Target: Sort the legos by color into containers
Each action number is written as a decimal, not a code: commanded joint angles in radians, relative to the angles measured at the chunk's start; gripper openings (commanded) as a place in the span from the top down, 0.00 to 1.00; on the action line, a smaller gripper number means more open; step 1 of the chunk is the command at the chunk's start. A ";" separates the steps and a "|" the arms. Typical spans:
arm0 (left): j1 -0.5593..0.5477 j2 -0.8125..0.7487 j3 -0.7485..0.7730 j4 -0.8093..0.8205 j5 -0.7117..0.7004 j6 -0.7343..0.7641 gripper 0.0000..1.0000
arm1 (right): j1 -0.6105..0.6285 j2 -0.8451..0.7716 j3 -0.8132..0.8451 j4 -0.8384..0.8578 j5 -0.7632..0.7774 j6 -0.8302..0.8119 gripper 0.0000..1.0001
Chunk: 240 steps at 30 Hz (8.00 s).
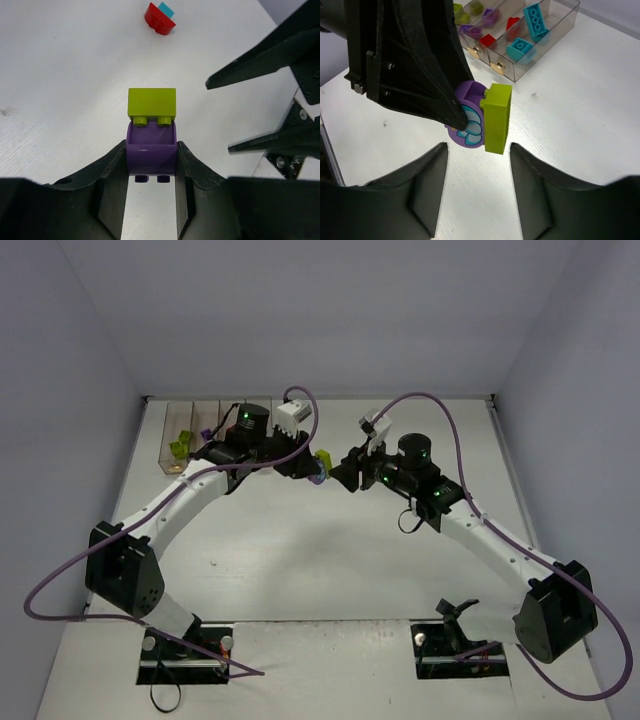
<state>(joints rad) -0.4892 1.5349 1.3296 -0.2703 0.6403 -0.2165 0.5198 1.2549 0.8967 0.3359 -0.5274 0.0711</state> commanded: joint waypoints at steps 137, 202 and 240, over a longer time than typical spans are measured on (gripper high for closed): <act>0.525 0.601 0.603 0.148 -0.510 0.164 0.43 | -0.107 -0.038 0.007 -0.210 -0.298 -0.220 0.98; 0.046 -0.084 0.010 0.045 0.567 0.384 0.96 | -0.056 0.167 0.309 -0.017 -0.720 -0.151 0.91; 0.636 0.444 0.492 -0.047 -0.521 0.126 0.98 | -0.274 -0.221 -0.133 -0.073 0.340 0.223 0.12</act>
<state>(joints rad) 0.1467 1.9503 1.7126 -0.2928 0.1574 -0.0921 0.2546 1.0866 0.7605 0.2295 -0.3229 0.2619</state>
